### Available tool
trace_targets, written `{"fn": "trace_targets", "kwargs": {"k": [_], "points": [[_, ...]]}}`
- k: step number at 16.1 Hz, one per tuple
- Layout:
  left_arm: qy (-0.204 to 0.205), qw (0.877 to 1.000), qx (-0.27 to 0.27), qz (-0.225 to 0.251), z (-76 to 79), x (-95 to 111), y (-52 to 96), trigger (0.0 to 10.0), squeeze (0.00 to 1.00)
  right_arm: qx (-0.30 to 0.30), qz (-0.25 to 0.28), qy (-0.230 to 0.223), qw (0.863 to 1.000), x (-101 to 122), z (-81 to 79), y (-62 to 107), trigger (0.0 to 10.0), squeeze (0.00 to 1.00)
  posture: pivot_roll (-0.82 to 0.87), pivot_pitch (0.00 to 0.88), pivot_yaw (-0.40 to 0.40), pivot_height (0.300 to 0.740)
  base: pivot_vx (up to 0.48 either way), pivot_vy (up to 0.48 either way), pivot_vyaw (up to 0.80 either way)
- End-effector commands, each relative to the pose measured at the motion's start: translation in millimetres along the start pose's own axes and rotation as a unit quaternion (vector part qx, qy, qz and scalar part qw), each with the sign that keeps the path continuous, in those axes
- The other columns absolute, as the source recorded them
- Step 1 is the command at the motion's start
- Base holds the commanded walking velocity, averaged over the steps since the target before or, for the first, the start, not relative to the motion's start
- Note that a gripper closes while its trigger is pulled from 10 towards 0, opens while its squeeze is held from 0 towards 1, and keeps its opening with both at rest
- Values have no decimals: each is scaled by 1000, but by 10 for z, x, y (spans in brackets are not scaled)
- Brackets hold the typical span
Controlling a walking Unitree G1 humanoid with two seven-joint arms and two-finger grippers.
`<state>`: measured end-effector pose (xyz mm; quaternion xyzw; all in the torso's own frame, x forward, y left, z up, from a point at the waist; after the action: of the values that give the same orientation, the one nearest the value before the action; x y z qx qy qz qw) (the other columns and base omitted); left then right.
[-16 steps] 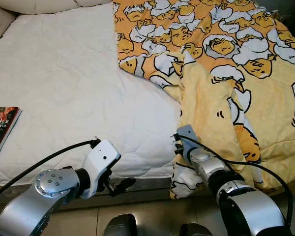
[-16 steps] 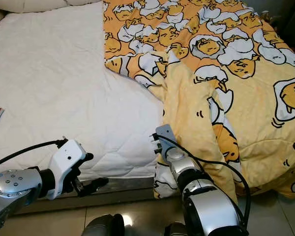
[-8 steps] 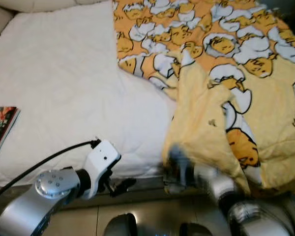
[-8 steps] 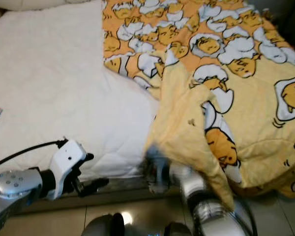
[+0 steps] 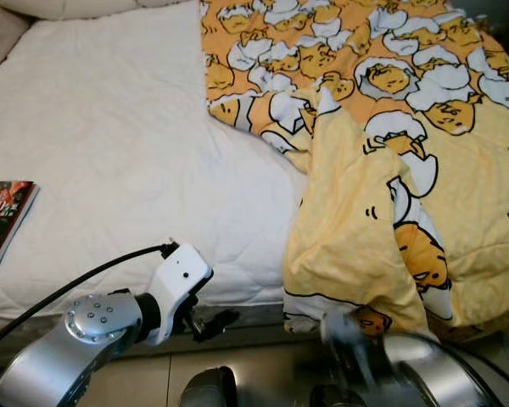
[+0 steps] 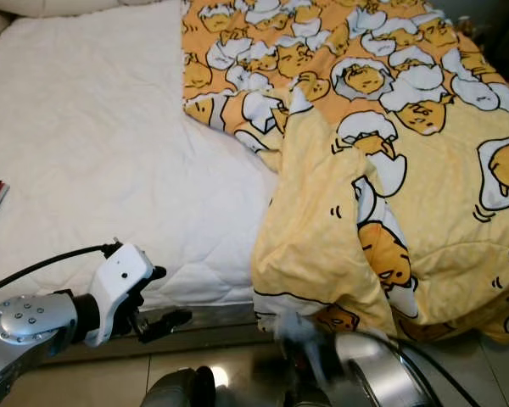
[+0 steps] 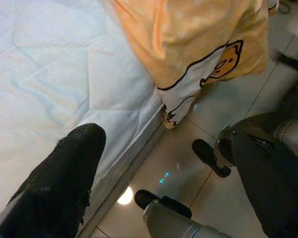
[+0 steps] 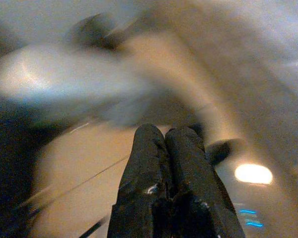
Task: Clean up the room
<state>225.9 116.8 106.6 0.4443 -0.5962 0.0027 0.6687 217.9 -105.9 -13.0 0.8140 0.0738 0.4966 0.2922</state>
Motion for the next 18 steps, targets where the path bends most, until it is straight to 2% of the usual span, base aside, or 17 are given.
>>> {"fn": "trace_targets", "kwargs": {"k": [1, 2, 3, 4, 5, 7, 8, 9, 10, 11, 12, 15, 18], "points": [[-1, 1000, -1, -2, 6, 0, -1, 10000, 0, -40, 18, -1, 999, 103, 112, 39, 10000, 0, 114, 136, 105, 740, 0, 0, 0], [-2, 1000, -1, -2, 8, 0, 5, 10000, 0, -101, 44, -18, 994, 266, 289, 18, 10000, 1000, 119, 138, 108, 740, 0, 0, 0], [-3, 1000, -2, -4, 9, -6, 13, 10000, 0, -177, 74, -40, 981, 434, 524, 14, 10000, 1000, 119, 139, 110, 740, 0, 0, 0], [-3, 1000, -2, -4, 8, -9, 16, 10000, 0, -212, 85, -51, 972, 498, 632, 19, 10000, 1000, 119, 139, 111, 740, 0, 0, 0], [-4, 1000, -2, -5, 3, -10, 16, 10000, 0, -294, 102, -58, 949, 664, 871, 2, 10000, 1000, 123, 143, 112, 740, 0, 0, 0], [-5, 1000, 0, -6, -7, -8, 21, 10000, 0, -380, 91, -43, 920, 835, 1072, -66, 10000, 1000, 130, 148, 109, 740, 0, 0, 0], [-5, 1000, 0, -6, -5, -9, 23, 10000, 0, -392, 87, -41, 915, 855, 1095, -81, 10000, 1000, 131, 149, 109, 740, 0, 0, 0], [-4, 1000, 1, -7, 3, -12, 28, 10000, 0, -420, 75, -38, 904, 903, 1131, -146, 10000, 1000, 136, 151, 107, 740, 0, 0, 0], [-4, 1000, 1, -7, 6, -13, 31, 10000, 0, -428, 70, -36, 900, 920, 1137, -176, 10000, 1000, 136, 151, 107, 740, 0, 0, 0], [-3, 1000, 1, -8, 13, -23, 43, 10000, 0, -465, 51, -27, 884, 950, 1156, -259, 10000, 1000, 142, 157, 104, 740, 0, 0, 0], [-3, 1000, 2, -9, 18, -27, 50, 10000, 0, -477, 49, -26, 877, 965, 1157, -281, 10000, 1000, 145, 157, 103, 740, 0, 0, 0], [0, 1000, 4, -9, 36, -30, 72, 10000, 0, -500, 48, -2, 864, 1045, 1135, -353, 10000, 1000, 155, 155, 95, 740, 0, 0, 0], [2, 1000, 6, -11, 39, -45, 91, 10000, 0, -500, 33, 43, 864, 1077, 1094, -428, 10000, 1000, 159, 161, 87, 740, 0, 0, 0]]}}
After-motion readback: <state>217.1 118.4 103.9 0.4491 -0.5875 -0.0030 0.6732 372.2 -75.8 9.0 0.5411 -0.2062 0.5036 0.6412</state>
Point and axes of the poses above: a point about 5 cm out from each wrist's last joint towards the gripper, its own y axis pointing back from the gripper into the wrist, its own x axis along the axis of the wrist's last joint, z = x × y, the point moved 5 cm from there along -y, pointing out of the wrist towards the gripper, and after that the axes turned 3 degrees about -y, right-handed, at the moved point
